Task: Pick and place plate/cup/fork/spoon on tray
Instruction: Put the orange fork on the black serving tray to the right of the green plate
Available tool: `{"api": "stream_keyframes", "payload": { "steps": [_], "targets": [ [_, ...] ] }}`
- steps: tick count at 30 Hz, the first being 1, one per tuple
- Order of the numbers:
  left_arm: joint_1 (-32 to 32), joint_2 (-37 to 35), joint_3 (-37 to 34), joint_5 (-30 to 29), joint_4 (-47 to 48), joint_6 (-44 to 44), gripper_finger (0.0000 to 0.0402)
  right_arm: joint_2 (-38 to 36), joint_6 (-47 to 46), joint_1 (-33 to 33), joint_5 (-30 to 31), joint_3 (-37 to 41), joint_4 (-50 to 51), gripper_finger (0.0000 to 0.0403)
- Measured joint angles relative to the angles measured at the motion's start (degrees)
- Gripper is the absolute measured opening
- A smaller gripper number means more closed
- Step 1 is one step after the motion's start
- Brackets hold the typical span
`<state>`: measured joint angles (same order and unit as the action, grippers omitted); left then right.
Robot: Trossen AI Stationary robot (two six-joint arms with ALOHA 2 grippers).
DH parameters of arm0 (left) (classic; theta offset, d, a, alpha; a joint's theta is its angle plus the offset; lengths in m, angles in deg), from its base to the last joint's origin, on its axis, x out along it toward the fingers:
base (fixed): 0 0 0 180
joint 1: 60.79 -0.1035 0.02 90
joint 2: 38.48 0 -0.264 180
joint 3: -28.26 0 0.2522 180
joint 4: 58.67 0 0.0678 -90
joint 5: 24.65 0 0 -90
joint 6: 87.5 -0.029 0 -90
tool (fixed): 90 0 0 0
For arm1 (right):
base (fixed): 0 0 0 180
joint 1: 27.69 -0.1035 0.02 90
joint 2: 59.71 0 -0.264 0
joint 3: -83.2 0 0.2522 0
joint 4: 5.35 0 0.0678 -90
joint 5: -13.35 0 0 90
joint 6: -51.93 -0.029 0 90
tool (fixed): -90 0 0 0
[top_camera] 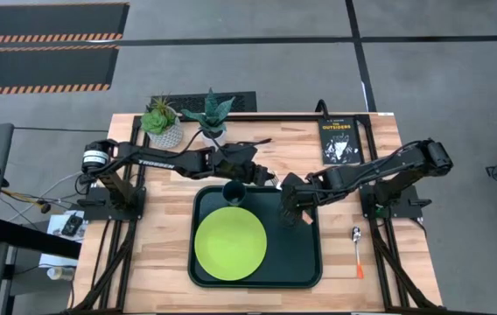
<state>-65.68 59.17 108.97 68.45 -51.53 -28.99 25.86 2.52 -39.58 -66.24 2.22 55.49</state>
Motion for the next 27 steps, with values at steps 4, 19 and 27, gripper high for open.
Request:
{"api": "stream_keyframes", "payload": {
  "steps": [4,19,27],
  "targets": [
    [-0.32,-0.03,0.07,1.29,0.63,-6.27,0.0001,-0.19,-0.04,-1.31,-2.07,0.00,0.76,0.0204],
    [-0.38,1.19,0.08,6.01,0.27,-14.48,0.0000,-0.21,-19.73,-21.27,-7.41,0.00,3.82,0.0264],
    [0.43,12.33,9.88,14.82,3.39,-18.93,0.0000,-0.21,-39.61,-35.12,-3.82,0.00,5.41,0.0265]
  ]
}}
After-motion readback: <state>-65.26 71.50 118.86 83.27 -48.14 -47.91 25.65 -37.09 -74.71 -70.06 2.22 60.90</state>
